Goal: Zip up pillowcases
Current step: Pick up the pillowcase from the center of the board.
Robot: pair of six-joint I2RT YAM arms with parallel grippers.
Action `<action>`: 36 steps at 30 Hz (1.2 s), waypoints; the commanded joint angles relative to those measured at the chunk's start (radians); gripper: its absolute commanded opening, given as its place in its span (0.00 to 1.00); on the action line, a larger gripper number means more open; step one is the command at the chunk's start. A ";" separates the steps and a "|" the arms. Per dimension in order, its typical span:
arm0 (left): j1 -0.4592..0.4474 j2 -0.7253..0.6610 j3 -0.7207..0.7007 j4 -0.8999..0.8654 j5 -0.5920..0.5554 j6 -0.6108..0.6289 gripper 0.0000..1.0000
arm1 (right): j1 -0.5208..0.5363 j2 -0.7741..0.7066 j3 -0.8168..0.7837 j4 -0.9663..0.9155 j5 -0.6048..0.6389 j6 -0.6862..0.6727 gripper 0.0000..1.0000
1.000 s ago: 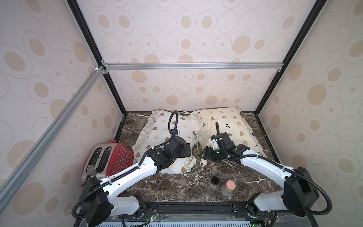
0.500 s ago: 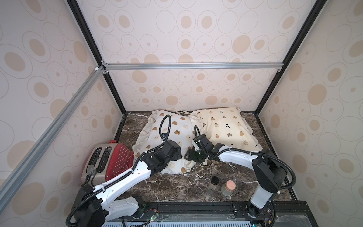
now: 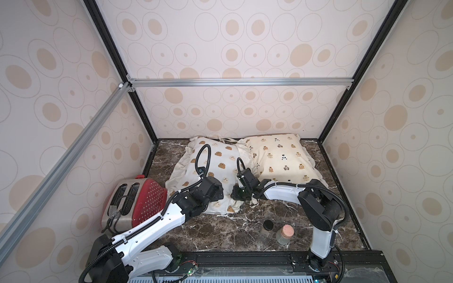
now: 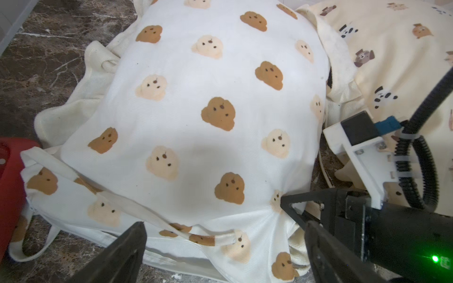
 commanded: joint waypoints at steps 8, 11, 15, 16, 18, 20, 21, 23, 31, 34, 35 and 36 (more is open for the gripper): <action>0.018 -0.060 0.030 -0.062 -0.048 -0.013 0.99 | -0.045 0.000 0.088 -0.126 0.110 -0.120 0.00; 0.028 -0.080 0.024 -0.066 -0.048 -0.009 0.99 | -0.096 -0.014 0.098 -0.160 0.100 -0.156 0.00; 0.075 -0.096 0.016 -0.083 -0.009 -0.010 0.99 | -0.181 -0.026 0.111 -0.181 0.073 -0.211 0.00; 0.095 -0.101 0.011 -0.085 0.004 -0.012 0.99 | -0.203 -0.026 0.119 -0.196 0.068 -0.222 0.00; 0.132 -0.114 0.001 -0.088 0.035 -0.016 0.99 | -0.240 -0.026 0.130 -0.208 0.048 -0.237 0.00; 0.164 -0.132 -0.013 -0.086 0.056 -0.021 0.99 | -0.263 -0.031 0.132 -0.218 0.038 -0.254 0.00; 0.175 -0.138 -0.017 -0.084 0.063 -0.024 0.99 | -0.265 -0.035 0.133 -0.222 0.041 -0.260 0.00; 0.210 -0.146 -0.028 -0.084 0.086 -0.026 0.99 | -0.264 -0.042 0.132 -0.231 0.038 -0.278 0.00; 0.330 -0.181 -0.099 -0.039 0.231 -0.077 0.96 | -0.265 -0.132 0.080 -0.265 -0.028 -0.298 0.30; 0.342 -0.216 -0.143 -0.012 0.247 -0.092 0.92 | -0.263 -0.183 0.047 -0.259 -0.099 -0.272 0.35; 0.348 -0.223 -0.155 -0.013 0.244 -0.093 0.92 | -0.260 -0.197 0.035 -0.257 -0.110 -0.265 0.37; 0.357 -0.231 -0.167 -0.018 0.236 -0.102 0.92 | -0.257 -0.216 0.023 -0.258 -0.113 -0.255 0.38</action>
